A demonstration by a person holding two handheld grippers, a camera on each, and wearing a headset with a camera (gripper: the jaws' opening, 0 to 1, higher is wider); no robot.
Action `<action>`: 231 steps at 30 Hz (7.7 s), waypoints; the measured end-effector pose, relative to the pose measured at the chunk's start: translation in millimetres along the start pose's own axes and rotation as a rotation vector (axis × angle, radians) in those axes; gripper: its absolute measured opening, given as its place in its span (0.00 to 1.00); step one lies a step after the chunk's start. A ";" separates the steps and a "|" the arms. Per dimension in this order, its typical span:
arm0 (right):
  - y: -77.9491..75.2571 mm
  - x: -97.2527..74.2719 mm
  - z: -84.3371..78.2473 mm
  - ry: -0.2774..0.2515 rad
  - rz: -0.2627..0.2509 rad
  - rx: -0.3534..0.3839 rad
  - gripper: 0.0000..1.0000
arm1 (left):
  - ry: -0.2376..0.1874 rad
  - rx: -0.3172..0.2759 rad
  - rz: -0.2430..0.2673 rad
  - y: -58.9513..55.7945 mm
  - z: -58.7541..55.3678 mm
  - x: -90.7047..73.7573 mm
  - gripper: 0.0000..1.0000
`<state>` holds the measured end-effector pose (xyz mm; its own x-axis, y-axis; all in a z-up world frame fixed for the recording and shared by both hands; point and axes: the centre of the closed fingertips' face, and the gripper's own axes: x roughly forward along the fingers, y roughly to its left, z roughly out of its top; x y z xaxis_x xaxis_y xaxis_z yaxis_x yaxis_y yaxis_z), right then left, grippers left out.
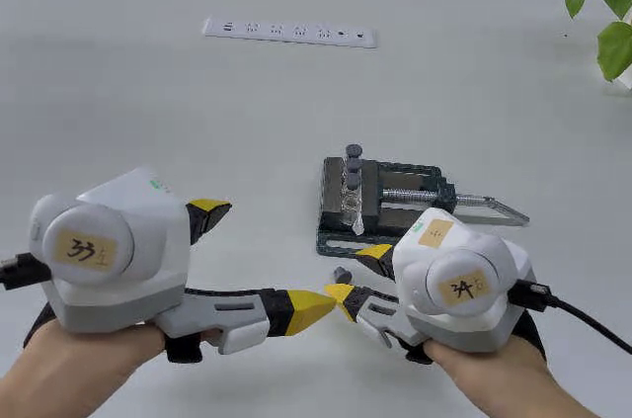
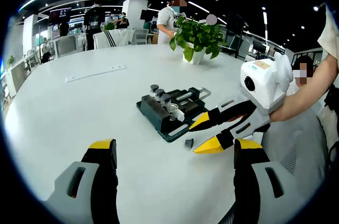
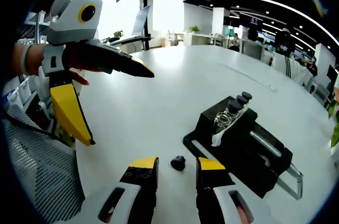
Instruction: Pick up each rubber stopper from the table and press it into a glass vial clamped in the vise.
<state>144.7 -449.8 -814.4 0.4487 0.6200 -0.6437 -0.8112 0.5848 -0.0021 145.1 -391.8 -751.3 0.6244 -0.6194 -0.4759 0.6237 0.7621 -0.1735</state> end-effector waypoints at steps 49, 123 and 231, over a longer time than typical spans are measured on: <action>-6.3 -48.3 12.3 0.065 0.188 0.043 0.05 | 0.054 0.358 -0.036 -25.4 -4.8 19.9 0.73; 8.2 -113.3 37.5 0.189 0.482 -0.287 0.21 | -0.107 0.442 -0.316 -100.0 34.0 17.7 0.05; 30.0 -126.2 30.6 0.308 0.644 -0.848 0.07 | -0.013 0.380 -0.530 -135.4 32.2 15.4 0.05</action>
<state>75.2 -494.6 -709.8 -0.1660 0.4540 -0.8754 -0.9062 -0.4204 -0.0462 85.4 -510.5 -707.4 0.1907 -0.8971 -0.3985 0.9700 0.2345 -0.0638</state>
